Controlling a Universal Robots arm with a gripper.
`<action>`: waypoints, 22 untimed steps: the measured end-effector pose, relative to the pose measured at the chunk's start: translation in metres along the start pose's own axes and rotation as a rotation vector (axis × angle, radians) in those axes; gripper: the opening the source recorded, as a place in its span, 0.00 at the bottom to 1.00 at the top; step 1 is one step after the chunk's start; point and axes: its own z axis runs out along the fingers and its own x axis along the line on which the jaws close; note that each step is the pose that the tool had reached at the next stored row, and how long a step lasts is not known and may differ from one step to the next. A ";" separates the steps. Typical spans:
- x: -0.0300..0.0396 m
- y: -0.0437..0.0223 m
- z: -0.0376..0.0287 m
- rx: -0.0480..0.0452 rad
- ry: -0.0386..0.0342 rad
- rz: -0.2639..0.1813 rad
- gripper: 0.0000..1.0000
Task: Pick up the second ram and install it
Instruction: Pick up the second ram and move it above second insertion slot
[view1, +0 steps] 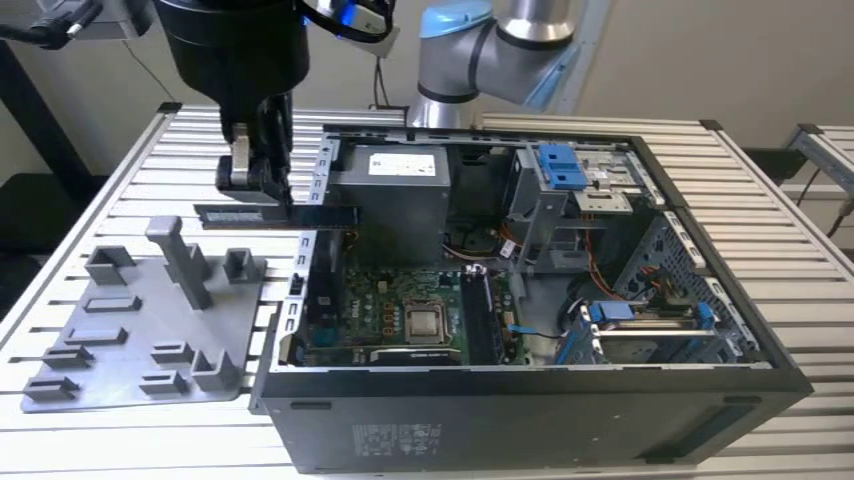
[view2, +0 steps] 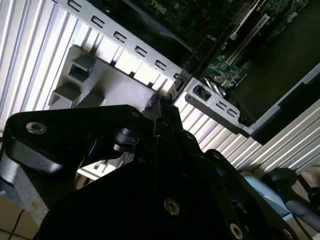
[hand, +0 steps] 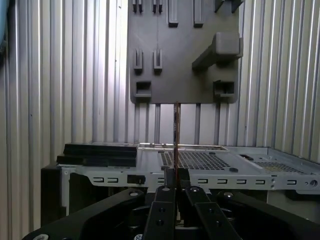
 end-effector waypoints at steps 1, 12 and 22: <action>0.0001 -0.0035 -0.0001 0.0000 0.0000 0.000 0.14; 0.0008 -0.0481 -0.0018 -0.0001 0.0001 0.000 0.14; 0.0015 -0.0922 -0.0034 -0.0003 0.0000 0.000 0.14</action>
